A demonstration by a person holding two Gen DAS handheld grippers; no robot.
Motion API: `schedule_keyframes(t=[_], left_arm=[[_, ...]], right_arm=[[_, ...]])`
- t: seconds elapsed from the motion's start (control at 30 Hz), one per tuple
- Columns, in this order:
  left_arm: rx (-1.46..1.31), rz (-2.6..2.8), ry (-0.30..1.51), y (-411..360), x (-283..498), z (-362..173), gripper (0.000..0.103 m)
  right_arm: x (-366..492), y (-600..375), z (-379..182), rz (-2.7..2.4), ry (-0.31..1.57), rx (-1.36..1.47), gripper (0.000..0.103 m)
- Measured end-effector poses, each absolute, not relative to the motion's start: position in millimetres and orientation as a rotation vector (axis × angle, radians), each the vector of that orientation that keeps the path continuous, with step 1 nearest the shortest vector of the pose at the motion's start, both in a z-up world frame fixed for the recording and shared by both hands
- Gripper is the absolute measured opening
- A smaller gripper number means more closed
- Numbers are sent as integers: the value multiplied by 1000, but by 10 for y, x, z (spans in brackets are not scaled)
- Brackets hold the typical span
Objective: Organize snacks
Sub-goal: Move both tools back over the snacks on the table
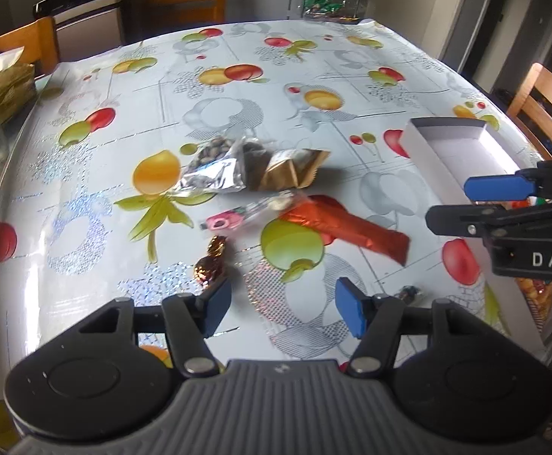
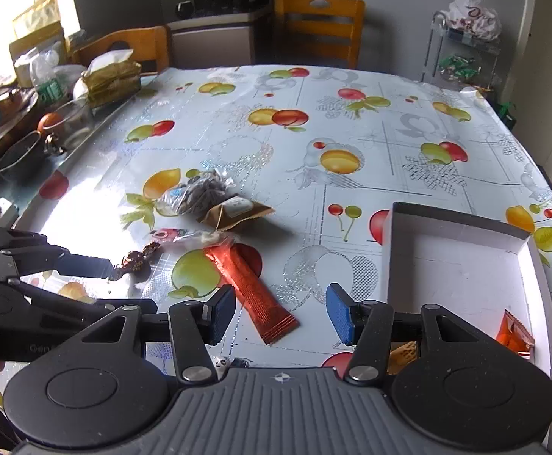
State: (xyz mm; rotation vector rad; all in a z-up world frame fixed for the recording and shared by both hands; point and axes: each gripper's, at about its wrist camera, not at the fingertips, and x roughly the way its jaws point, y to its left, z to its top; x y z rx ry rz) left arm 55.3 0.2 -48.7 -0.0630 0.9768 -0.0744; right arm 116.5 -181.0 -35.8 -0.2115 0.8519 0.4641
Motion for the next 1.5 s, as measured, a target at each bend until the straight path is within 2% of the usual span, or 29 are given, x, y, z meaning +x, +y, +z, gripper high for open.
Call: schedule_keyframes(t=[0.87, 0.93, 1.07, 1.2, 1.5], left_arm=[[-80, -12, 979, 301, 794, -790, 60], [-71, -20, 977, 301, 809, -805, 48], [-65, -29, 991, 318, 829, -864, 31], [-47, -36, 980, 321, 823, -886, 28], [-20, -55, 971, 334, 860, -889, 27]], right_arm=[[1232, -1669, -562, 502, 915, -269, 52], [1238, -1662, -571, 500, 920, -269, 52], [1260, -1649, -605, 498, 929, -272, 52], [1287, -1617, -653, 501, 942, -274, 52], [1411, -1475, -757, 538, 945, -300, 52]])
